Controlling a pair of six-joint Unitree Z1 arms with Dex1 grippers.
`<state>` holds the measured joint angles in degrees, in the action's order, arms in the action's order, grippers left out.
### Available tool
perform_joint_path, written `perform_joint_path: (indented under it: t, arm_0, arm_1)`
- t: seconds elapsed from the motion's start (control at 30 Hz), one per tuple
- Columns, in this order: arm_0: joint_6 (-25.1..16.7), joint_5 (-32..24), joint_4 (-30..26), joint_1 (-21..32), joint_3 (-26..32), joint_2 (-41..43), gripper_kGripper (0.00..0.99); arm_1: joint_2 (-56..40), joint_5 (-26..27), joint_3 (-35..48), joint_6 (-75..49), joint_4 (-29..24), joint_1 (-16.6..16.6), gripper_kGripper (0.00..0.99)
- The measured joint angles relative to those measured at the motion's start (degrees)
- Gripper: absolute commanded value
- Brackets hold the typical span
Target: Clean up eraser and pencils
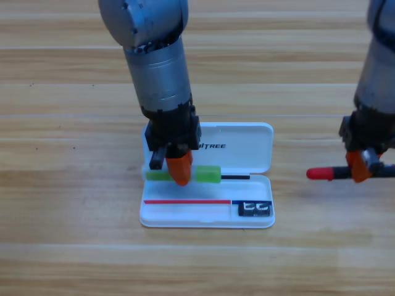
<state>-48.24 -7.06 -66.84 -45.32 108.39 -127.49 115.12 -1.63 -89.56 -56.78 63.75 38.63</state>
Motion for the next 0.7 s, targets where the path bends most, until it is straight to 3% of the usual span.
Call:
perform_joint_path:
  t: [0.43, 0.7]
  arm_0:
    - [0.0, -1.25, -0.22, -0.14, 0.0, -0.11, 0.0]
    - [0.0, -2.27, -0.22, -0.43, -0.01, -1.83, 0.0]
  arm_1:
    - [-1.59, 4.37, 0.47, 0.97, 0.25, 1.17, 0.0]
    - [-1.6, 4.49, 0.47, 2.04, 0.25, 2.59, 0.0]
